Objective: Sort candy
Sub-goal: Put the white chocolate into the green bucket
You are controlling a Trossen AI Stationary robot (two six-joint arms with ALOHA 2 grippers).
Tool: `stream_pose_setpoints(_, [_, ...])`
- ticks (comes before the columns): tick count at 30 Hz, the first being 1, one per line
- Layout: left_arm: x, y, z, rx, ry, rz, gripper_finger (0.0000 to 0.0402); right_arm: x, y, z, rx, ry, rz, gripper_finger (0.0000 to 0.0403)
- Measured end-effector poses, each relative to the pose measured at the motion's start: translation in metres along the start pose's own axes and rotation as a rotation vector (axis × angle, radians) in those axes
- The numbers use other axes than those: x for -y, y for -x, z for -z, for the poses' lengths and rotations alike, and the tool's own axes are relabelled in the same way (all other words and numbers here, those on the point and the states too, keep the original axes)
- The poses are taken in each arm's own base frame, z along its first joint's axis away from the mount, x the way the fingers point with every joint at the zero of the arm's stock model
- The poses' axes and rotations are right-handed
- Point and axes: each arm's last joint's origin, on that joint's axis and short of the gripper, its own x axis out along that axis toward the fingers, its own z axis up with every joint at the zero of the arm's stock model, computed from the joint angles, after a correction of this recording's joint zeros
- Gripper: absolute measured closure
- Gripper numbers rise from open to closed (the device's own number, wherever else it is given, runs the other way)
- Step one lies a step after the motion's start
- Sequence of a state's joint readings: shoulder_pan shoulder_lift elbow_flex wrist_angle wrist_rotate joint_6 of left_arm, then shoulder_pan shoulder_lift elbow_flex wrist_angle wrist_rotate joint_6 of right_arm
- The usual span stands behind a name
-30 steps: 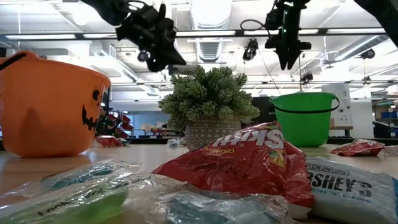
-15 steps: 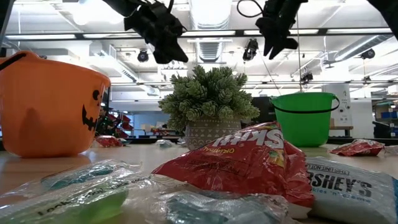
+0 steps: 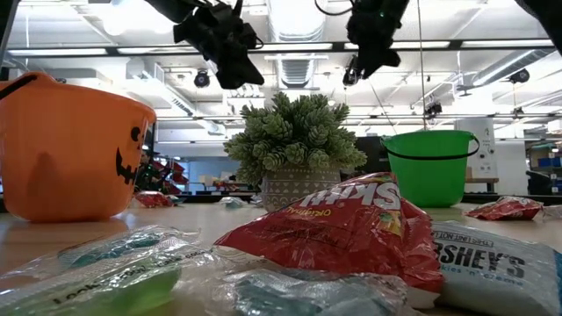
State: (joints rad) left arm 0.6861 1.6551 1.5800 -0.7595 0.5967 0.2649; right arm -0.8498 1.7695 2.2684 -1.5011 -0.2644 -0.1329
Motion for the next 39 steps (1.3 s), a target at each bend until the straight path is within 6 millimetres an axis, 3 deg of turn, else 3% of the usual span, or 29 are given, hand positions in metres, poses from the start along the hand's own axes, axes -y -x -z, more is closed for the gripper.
stream_pose_setpoints(7, [0.013,0.026,-0.017,-0.04,-0.04,-0.018,0.0348,-0.035,-0.017,-0.017,0.087,0.172,-0.046,0.0226])
stream_pose_setpoints(16, [0.028,0.053,-0.025,-0.116,-0.108,-0.025,0.0291,-0.059,-0.077,-0.027,-0.04,0.261,-0.108,0.0196])
stream_pose_setpoints(30, [0.031,0.053,-0.002,-0.3,-0.078,0.049,0.0285,-0.099,-0.18,-0.025,-0.224,0.405,-0.19,0.0197])
stream_pose_setpoints(39, [0.036,0.081,-0.002,-0.269,-0.081,-0.024,0.0285,-0.107,-0.225,-0.023,-0.263,0.437,-0.207,0.0198])
